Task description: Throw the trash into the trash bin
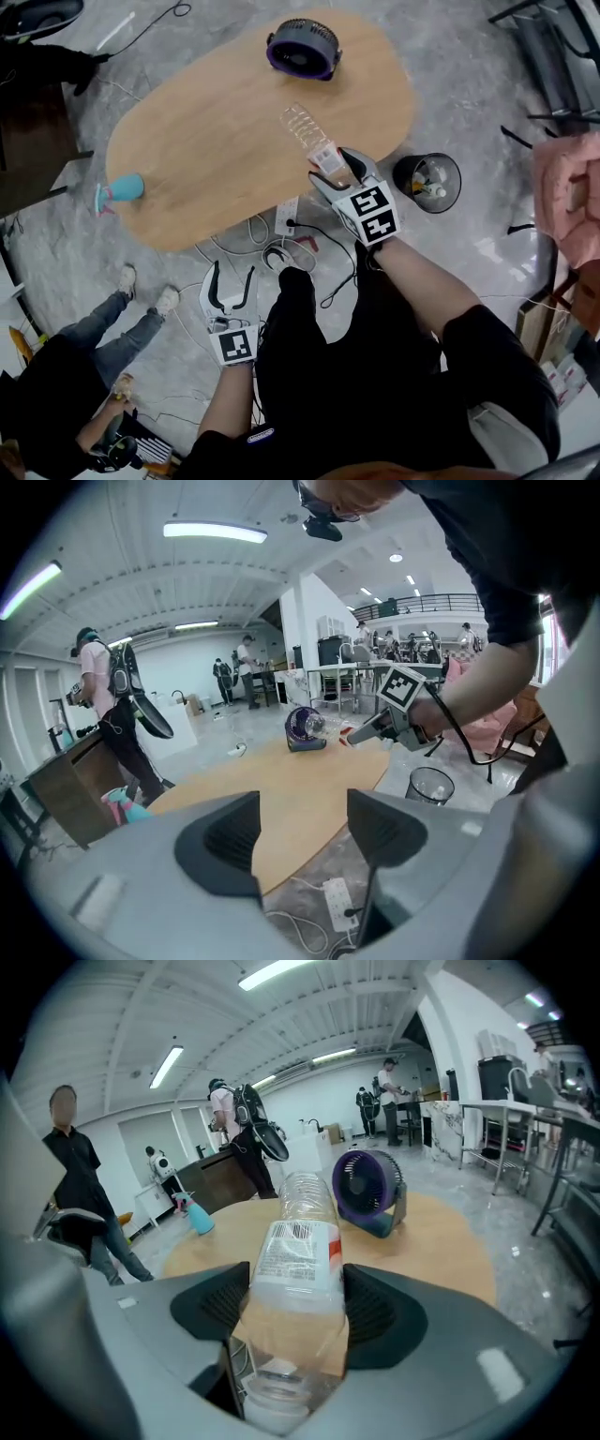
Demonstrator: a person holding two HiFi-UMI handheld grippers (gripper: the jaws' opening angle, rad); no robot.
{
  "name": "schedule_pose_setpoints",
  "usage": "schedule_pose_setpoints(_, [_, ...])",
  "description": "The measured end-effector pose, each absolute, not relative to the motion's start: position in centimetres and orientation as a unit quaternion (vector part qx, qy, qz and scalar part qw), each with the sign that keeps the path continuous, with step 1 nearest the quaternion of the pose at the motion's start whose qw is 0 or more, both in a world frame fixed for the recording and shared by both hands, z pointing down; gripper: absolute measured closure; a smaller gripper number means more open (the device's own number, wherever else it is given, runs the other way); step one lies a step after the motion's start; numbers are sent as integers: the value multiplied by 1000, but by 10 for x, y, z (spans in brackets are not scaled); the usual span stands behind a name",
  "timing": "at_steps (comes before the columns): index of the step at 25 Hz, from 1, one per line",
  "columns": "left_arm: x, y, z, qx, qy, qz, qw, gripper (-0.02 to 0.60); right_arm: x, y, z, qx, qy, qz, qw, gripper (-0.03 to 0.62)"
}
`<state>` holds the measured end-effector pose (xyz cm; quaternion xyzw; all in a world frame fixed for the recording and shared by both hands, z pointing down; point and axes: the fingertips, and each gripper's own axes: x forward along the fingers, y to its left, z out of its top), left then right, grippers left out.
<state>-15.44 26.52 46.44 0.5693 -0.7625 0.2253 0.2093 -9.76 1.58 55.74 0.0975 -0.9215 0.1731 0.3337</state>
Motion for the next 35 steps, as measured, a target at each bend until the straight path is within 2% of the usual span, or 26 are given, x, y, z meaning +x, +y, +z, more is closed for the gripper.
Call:
schedule_pose_setpoints(13, [-95,86,462,674,-685,239,140,282,58,-85,569,228,-895,212,321,255])
schedule_pose_setpoints(19, [-59,37,467,703,-654,241,140,282,144,-117,595,303,-861,244,327,255])
schedule_pose_setpoints(28, [-5,5,485,738,-604,263,146,282,299,-120,685,405,-760,316,398,256])
schedule_pose_setpoints(35, [14,-7,499,744,-591,270,158,282,324,-111,741,402,-721,355,438,256])
